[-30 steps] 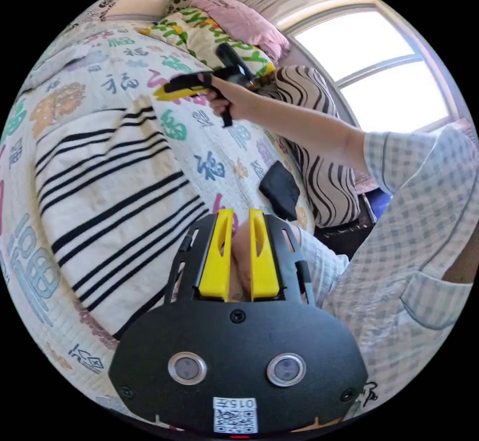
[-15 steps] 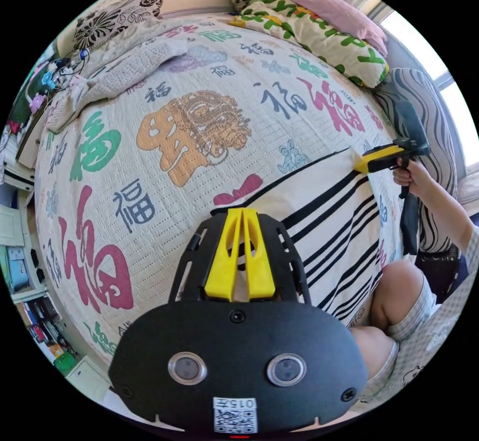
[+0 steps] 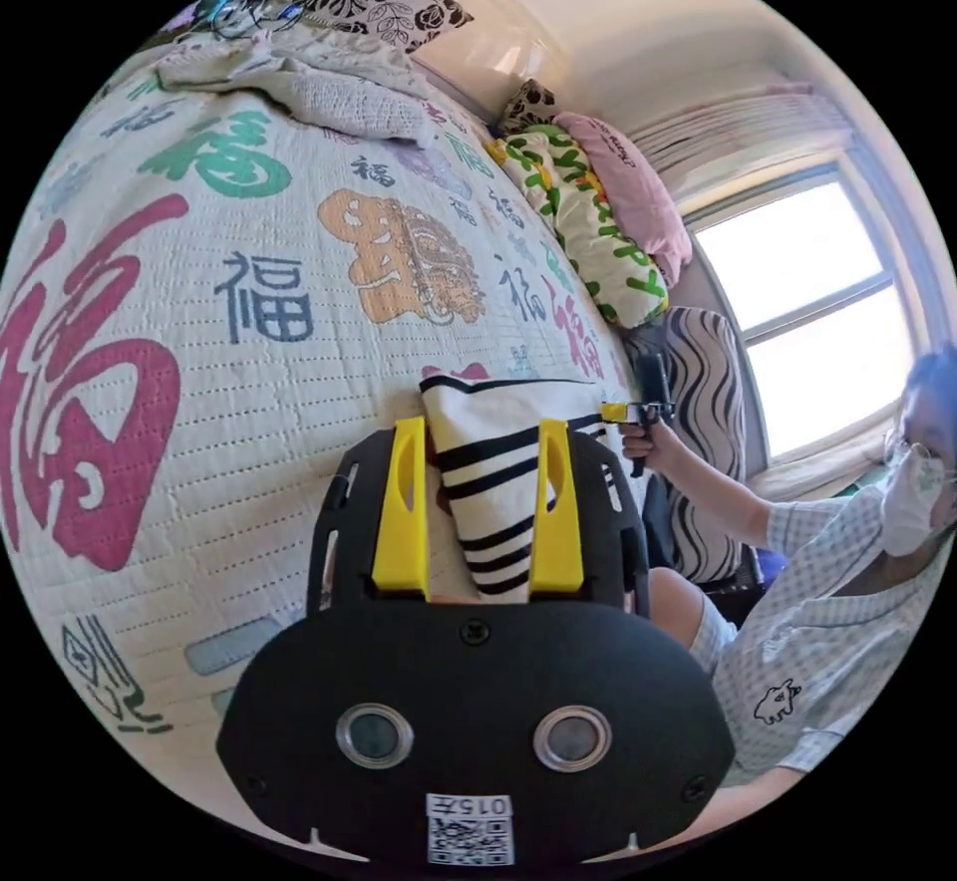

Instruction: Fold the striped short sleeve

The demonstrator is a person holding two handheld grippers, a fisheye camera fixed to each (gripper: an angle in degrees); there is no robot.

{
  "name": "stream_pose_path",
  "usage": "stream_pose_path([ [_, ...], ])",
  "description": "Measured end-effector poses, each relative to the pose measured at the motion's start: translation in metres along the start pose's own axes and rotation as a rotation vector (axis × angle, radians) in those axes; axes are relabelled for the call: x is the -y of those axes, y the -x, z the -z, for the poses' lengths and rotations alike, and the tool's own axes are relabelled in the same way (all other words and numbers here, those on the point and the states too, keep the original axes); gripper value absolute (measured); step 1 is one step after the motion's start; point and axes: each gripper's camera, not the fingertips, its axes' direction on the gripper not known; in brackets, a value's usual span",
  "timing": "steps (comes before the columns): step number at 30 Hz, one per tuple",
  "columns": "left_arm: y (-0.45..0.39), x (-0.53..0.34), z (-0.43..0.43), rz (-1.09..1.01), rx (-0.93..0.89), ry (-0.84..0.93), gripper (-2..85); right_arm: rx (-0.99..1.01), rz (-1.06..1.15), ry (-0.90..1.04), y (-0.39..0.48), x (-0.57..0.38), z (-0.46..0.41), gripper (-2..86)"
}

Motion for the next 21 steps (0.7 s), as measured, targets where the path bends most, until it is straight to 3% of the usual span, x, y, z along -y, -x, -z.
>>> stream_pose_path([
  [4,0.011,0.017,-0.020,-0.005,-0.027,0.075,4.3,-0.023,0.000,0.101,0.000,0.016,-0.022,3.9],
  [8,0.016,0.037,0.005,-0.051,-0.118,-0.013,2.6,-0.122,0.064,0.055,0.011,0.026,0.002,2.2],
  [15,0.006,0.064,0.032,-0.227,-0.027,0.020,1.8,-0.217,0.098,0.045,0.014,0.041,-0.002,1.7],
  [18,-0.009,0.043,0.062,-0.339,-0.066,-0.009,1.6,-0.158,0.221,-0.006,0.035,0.012,0.001,1.6],
  [21,-0.031,0.002,0.102,-0.432,-0.137,-0.066,1.0,-0.221,0.406,0.011,0.073,-0.032,-0.004,1.6],
])
